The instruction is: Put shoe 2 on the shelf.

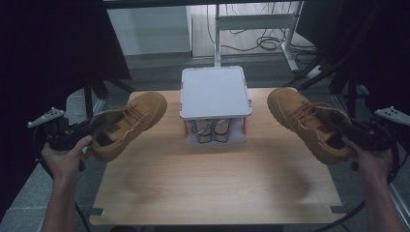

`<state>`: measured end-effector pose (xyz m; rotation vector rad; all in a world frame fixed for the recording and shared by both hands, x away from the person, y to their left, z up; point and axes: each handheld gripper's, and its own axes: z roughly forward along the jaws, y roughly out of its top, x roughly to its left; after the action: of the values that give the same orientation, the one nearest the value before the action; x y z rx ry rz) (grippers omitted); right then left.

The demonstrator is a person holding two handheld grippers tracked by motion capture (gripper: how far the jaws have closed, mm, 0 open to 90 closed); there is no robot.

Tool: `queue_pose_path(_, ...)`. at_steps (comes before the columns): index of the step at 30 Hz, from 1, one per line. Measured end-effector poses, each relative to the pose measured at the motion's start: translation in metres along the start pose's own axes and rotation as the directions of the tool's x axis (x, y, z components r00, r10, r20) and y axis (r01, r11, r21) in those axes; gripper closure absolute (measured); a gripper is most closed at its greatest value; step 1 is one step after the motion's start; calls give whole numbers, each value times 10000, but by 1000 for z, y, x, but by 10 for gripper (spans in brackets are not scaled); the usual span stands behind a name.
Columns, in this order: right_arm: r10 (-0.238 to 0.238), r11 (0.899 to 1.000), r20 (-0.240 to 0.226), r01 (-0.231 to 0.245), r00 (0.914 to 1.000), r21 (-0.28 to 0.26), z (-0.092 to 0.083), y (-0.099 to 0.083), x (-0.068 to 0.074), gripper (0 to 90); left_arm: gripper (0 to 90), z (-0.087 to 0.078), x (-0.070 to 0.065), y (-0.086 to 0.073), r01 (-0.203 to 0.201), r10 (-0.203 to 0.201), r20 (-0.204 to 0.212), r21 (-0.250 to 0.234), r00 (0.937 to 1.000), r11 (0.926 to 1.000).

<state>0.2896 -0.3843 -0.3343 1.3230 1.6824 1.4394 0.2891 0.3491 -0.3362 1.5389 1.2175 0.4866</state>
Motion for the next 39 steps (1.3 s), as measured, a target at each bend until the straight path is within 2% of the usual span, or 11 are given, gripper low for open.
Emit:
queue_pose_path(4,270,9992,-240,-277,9993,-303,9,6,10,810,768,1,-5,6,87,-80,217,-280,9997,9996)
queue_pose_path(6,258,9989,-308,-270,9992,-395,13,10,15,810,767,4,-8,10,116,-103,314,-408,9995,9991)
queue_pose_path(12,272,9974,-507,-305,9983,-645,26,23,32,810,765,11,-19,19,158,-125,547,-591,9984,9981)
queue_pose_path(18,554,9945,-699,-613,9960,-846,37,32,46,810,764,19,-31,26,200,-142,777,-744,9969,9970)
queue_pose_path(23,783,9928,-792,-850,9938,-847,51,36,56,810,763,32,-44,35,70,-8,744,-825,9972,9966)
queue_pose_path(28,831,9925,-865,-903,9928,-823,61,38,63,810,762,45,-51,42,152,-69,988,-836,9951,9964)
queue_pose_path(39,962,9911,-982,-1044,9905,-822,72,41,76,809,761,58,-63,50,206,-105,1151,-873,9933,9960)
